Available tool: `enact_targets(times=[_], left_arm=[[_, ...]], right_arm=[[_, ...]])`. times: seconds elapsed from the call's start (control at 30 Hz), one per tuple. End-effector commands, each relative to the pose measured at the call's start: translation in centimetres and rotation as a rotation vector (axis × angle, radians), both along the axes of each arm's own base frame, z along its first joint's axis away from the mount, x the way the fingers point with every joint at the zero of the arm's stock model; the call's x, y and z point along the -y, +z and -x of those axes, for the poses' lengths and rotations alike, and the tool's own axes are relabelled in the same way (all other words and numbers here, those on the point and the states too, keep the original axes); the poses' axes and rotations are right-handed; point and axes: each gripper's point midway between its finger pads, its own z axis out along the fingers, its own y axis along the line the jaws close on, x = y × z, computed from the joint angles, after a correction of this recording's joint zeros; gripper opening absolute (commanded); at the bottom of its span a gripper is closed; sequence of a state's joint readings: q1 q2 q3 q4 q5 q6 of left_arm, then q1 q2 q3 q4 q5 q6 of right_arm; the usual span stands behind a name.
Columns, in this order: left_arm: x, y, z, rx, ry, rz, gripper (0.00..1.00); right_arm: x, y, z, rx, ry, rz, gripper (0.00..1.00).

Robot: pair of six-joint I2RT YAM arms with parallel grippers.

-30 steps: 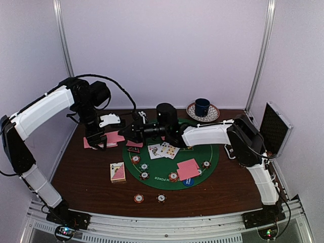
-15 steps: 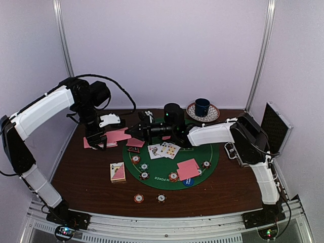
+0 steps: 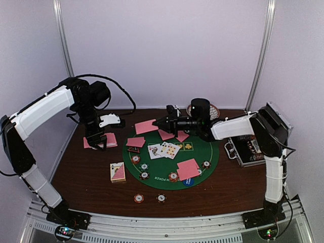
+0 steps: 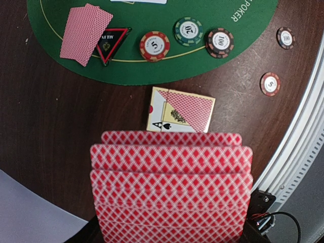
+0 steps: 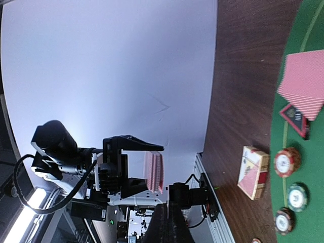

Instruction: Distribute texas hold em gaming equipment

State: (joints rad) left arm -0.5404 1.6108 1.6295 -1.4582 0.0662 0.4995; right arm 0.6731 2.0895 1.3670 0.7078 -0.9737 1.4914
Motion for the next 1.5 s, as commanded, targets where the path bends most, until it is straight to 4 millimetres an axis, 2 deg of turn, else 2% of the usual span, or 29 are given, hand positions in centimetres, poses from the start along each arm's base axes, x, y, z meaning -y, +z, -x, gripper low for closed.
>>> enact_targets(times=[0.0,0.2,0.3,0.4,0.67,1.0,1.17,1.37,1.47], left_arm=[[0.2,1.1,0.0,0.033,-0.015,0.025,0.0],[0.3,1.1,0.0,0.032,-0.015,0.027,0.0],[0.3,1.1,0.0,0.03,-0.015,0.028,0.0],[0.4,1.1,-0.1,0.029,-0.016,0.029,0.0],[0.4,1.1,-0.1,0.028,-0.015,0.028,0.0],[0.2,1.2,0.0,0.031,-0.014,0.025,0.0],[0.3,1.1,0.0,0.027,-0.015,0.027,0.0],[0.4,1.1,0.0,0.024,-0.014,0.028,0.0],[0.4,1.2,0.0,0.026,-0.014,0.031,0.0]], right_arm=[[6.4,-1.9,-2.6,0.074,-0.098,0.142,0.0],[14.4,-8.1,-5.1,0.08,-0.2,0.458,0.0],[16.7,-10.2,-5.3,0.052,-0.213,0.533,0.0],[18.0,-12.0,-5.3,0.032,-0.22,0.586,0.0],[18.8,-15.4,-5.0,-0.001,-0.212,0.653,0.0],[19.5,-18.0,-5.4,-0.028,-0.233,0.711,0.0],[20.4,-18.8,-5.2,-0.042,-0.249,0.774,0.0],[20.6,-19.1,-5.6,-0.049,-0.27,0.791,0.1],[20.5,-19.3,-5.8,-0.055,-0.279,0.789,0.11]])
